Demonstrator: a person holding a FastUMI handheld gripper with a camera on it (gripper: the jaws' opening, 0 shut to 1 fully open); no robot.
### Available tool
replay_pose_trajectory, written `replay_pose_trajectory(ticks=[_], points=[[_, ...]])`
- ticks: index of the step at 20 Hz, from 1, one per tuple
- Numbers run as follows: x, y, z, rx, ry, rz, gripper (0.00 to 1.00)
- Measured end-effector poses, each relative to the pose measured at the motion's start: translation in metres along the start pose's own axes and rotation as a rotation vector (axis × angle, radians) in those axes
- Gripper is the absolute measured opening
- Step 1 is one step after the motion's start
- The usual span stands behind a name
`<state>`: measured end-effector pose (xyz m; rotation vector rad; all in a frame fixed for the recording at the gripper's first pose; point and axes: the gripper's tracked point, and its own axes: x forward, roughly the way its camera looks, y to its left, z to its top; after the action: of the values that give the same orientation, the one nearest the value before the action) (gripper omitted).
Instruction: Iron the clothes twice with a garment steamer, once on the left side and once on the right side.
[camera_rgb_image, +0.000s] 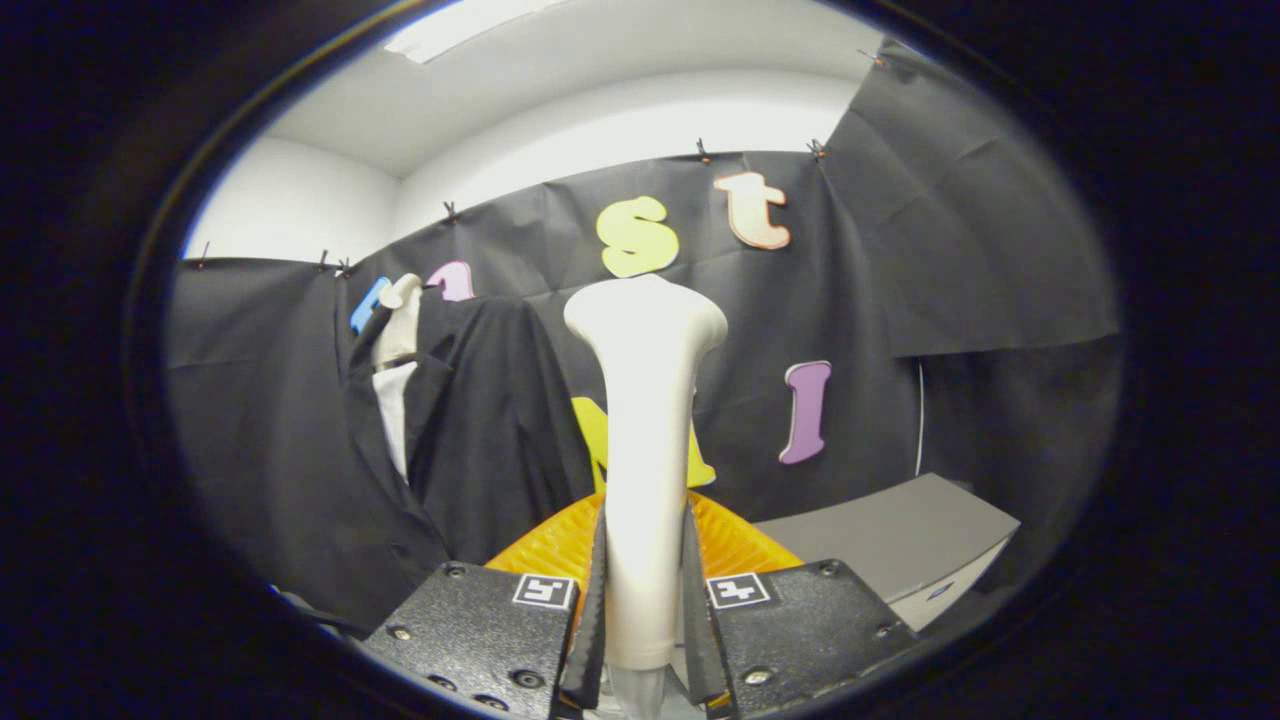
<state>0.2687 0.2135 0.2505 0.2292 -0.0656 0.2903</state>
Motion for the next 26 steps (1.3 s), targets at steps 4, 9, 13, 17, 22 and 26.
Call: replay_pose_trajectory(ticks=[4, 9, 13, 17, 22, 26], points=[[0.015, 0.063, 0.008, -0.035, -0.019, 0.047, 0.35], [0.039, 0.128, 0.006, -0.084, -0.024, 0.085, 0.35], [0.056, 0.162, -0.003, -0.126, -0.013, 0.099, 0.35], [0.066, 0.174, -0.021, -0.153, 0.019, 0.093, 0.35], [0.067, 0.175, -0.04, -0.169, 0.063, 0.085, 0.35], [0.064, 0.169, -0.056, -0.172, 0.095, 0.07, 0.35]])
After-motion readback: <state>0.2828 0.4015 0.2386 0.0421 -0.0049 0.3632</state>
